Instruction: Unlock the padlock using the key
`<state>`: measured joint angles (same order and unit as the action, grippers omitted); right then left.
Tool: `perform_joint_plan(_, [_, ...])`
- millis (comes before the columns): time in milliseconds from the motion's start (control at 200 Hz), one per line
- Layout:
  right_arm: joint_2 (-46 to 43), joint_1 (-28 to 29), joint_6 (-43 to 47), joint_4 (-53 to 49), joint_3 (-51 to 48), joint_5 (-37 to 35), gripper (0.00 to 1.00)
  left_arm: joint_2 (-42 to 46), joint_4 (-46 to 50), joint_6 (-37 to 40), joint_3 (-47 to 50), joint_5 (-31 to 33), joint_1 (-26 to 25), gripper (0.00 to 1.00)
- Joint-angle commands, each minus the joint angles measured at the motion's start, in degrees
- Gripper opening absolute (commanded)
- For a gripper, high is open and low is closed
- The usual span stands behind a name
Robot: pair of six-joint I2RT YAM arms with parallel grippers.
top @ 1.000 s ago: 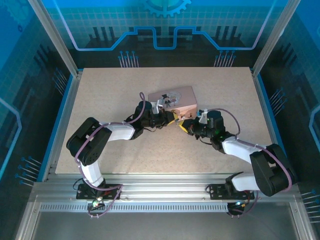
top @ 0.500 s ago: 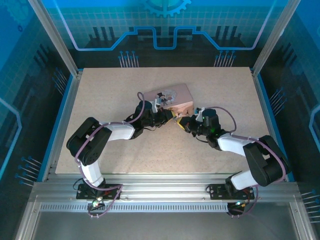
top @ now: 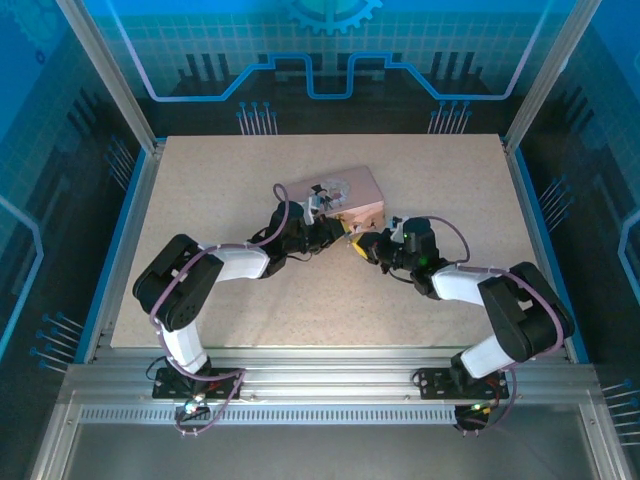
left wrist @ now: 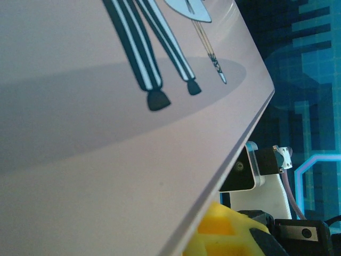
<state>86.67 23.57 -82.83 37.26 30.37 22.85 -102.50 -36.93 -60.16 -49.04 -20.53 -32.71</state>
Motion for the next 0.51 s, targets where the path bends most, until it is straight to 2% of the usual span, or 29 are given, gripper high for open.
perform_joint_plan(0, [-3.55,2.24,2.61,9.08,7.91,-1.84,0.00,0.98,-1.57,-0.84,-1.43,-23.13,-7.38,0.00])
perform_joint_plan(100, [-5.63,2.20,4.66,7.42,8.24,-1.75,0.00,1.07,-1.52,-0.70,-1.44,-23.31,-7.50,0.00])
perform_joint_plan(300, [-4.00,2.22,3.90,7.69,8.78,-0.88,0.00,0.63,-1.71,-0.79,-2.42,-24.16,-8.16,0.00])
perform_joint_plan(500, [-5.98,2.11,7.13,3.63,8.57,-2.93,0.00,1.24,-0.58,-0.01,-2.21,-24.37,-8.28,0.00])
